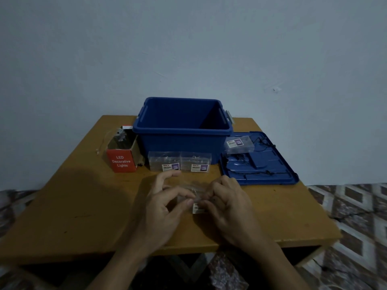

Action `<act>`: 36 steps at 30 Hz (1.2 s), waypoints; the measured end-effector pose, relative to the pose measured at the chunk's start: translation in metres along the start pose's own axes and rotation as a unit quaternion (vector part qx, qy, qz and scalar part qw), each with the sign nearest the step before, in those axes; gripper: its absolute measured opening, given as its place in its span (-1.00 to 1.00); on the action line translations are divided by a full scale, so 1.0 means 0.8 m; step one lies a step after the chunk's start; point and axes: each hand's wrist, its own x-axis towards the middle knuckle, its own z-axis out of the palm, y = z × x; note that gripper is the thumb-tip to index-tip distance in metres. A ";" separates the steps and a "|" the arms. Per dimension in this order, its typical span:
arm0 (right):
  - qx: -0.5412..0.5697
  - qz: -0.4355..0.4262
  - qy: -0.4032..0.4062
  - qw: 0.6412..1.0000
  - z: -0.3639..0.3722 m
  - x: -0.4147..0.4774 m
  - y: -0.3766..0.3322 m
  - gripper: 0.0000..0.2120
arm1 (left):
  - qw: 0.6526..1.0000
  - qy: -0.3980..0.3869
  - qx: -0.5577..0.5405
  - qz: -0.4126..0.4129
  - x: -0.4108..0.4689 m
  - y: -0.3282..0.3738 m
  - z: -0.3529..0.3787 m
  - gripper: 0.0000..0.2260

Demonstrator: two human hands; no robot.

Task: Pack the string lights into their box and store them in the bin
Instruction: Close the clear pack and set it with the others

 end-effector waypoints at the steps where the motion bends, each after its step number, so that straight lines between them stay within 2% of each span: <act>1: -0.003 0.003 0.002 1.000 0.002 0.000 -0.002 -0.90 | 1.000 0.010 0.005 0.002 0.000 -0.001 0.000 -0.81; 6: 0.014 0.024 0.014 1.000 0.007 0.003 -0.011 -0.92 | 1.000 0.018 0.007 -0.020 -0.001 -0.001 -0.004 -0.81; 10: -0.008 0.037 -0.044 0.998 -0.003 0.007 -0.011 -0.89 | 0.999 -0.008 -0.022 -0.045 -0.001 -0.001 -0.003 -0.85; 13: -0.010 0.040 -0.072 0.997 -0.007 0.009 -0.012 -0.91 | 0.996 -0.031 -0.057 -0.065 0.000 0.000 -0.007 -0.79; 19: 0.018 -0.010 0.000 1.000 0.009 0.001 -0.007 -0.97 | 0.996 -0.036 -0.050 -0.060 0.002 -0.003 -0.005 -0.83; 24: 0.029 0.021 0.005 0.999 0.009 -0.001 -0.006 -0.90 | 0.996 -0.008 -0.061 -0.061 0.000 0.001 -0.005 -0.75; 26: 0.044 0.046 0.017 0.998 0.008 -0.003 -0.006 -0.84 | 0.991 0.012 -0.098 -0.095 0.001 0.003 -0.008 -0.78; 28: 0.102 0.109 0.027 0.988 0.007 -0.006 -0.008 -0.79 | 0.984 0.035 -0.119 -0.126 0.002 0.004 -0.008 -0.80; 32: 0.246 0.257 0.033 0.934 0.000 -0.002 -0.015 -0.85 | 0.979 0.039 -0.121 -0.157 0.003 0.005 -0.007 -0.72; 34: 0.290 0.287 -0.006 0.913 -0.007 0.002 -0.015 -0.90 | 0.979 0.034 -0.122 -0.162 0.001 0.002 -0.008 -0.75; 36: 0.325 0.276 -0.014 0.904 -0.010 0.005 -0.012 -0.91 | 0.977 0.036 -0.131 -0.162 0.002 -0.002 -0.009 -0.73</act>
